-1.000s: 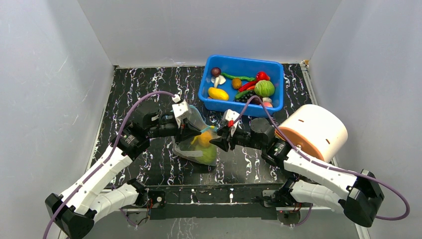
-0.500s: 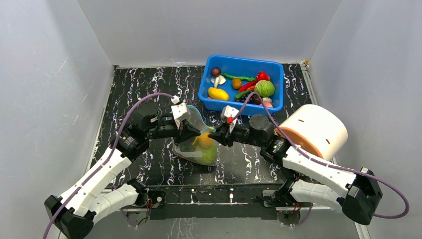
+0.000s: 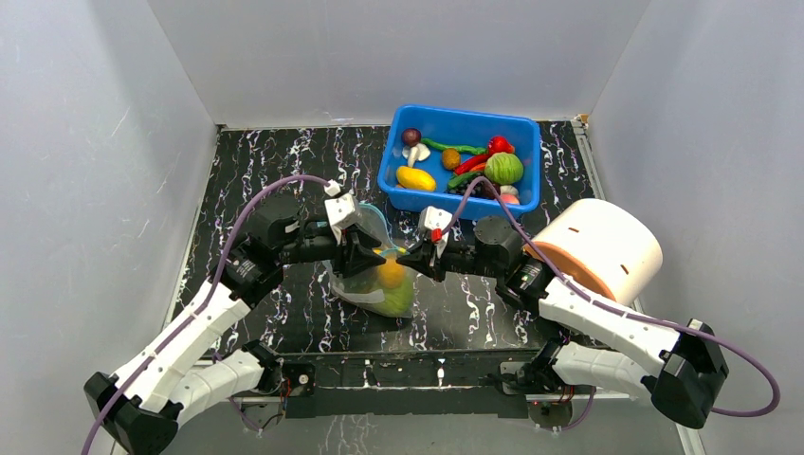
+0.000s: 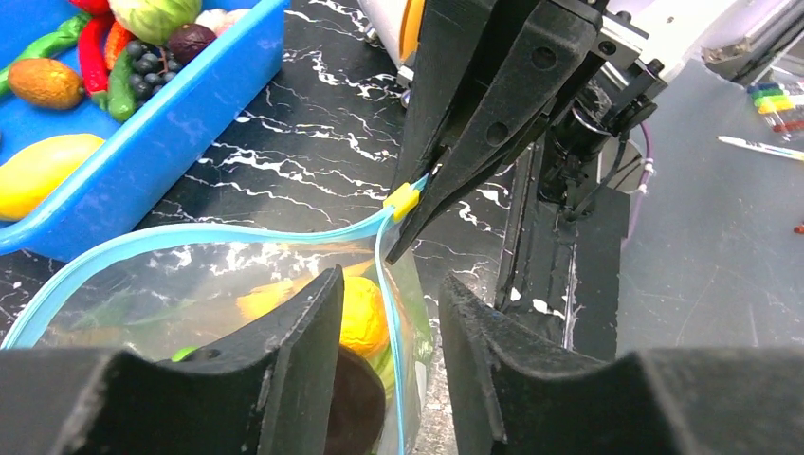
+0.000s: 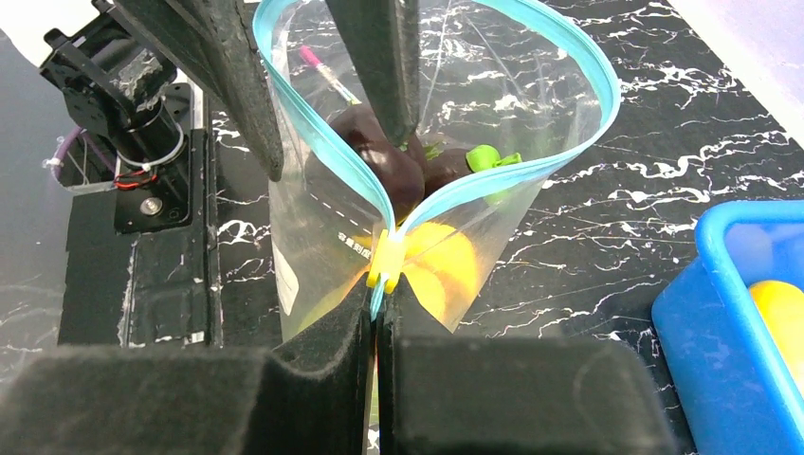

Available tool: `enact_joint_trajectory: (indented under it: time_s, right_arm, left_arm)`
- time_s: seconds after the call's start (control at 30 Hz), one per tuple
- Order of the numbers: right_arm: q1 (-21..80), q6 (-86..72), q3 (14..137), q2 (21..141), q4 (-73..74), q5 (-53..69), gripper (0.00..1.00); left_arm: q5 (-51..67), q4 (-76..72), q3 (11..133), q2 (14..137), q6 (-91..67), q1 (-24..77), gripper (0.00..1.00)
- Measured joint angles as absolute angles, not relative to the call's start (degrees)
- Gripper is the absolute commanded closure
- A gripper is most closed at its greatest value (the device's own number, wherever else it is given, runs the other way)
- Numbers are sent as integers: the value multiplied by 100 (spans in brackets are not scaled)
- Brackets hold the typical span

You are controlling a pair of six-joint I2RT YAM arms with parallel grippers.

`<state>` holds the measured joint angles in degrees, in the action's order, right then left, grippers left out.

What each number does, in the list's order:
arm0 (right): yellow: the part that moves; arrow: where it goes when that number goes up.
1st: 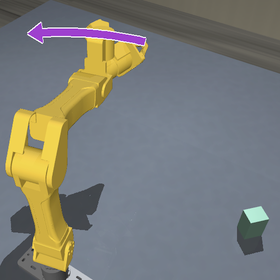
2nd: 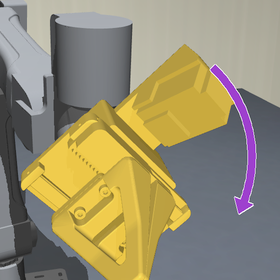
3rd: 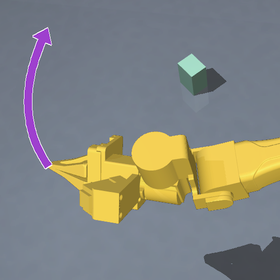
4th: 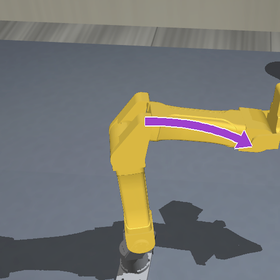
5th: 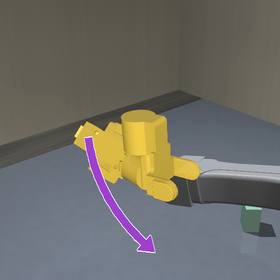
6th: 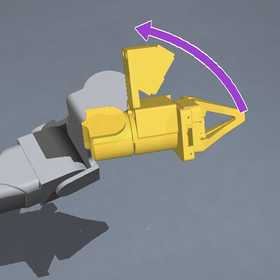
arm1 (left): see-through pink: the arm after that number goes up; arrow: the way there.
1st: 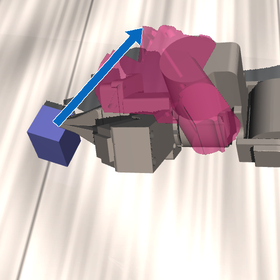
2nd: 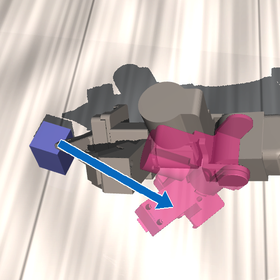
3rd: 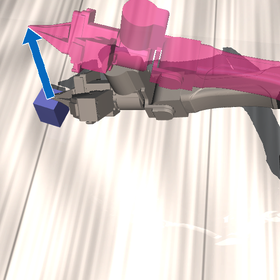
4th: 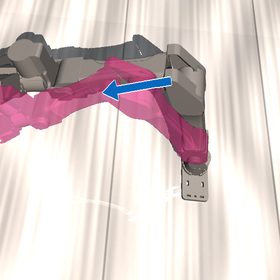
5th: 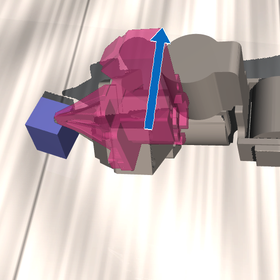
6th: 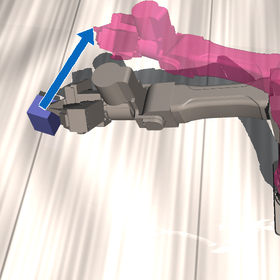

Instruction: Place the food in the zip-top bag and seal the zipper

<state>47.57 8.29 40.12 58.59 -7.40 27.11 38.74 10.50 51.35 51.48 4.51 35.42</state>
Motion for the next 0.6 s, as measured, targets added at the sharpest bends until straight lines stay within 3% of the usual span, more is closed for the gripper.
enact_joint_trajectory:
  time_s: [0.27,0.6]
  right_arm:
    - [4757,1044,4099,5861,-613,2993,100]
    - [4757,1144,4191,5942,-480,3194,100]
  left_arm:
    - [4449,919,5293,5592,596,3544,52]
    - [4908,904,5568,5870,891,3544,66]
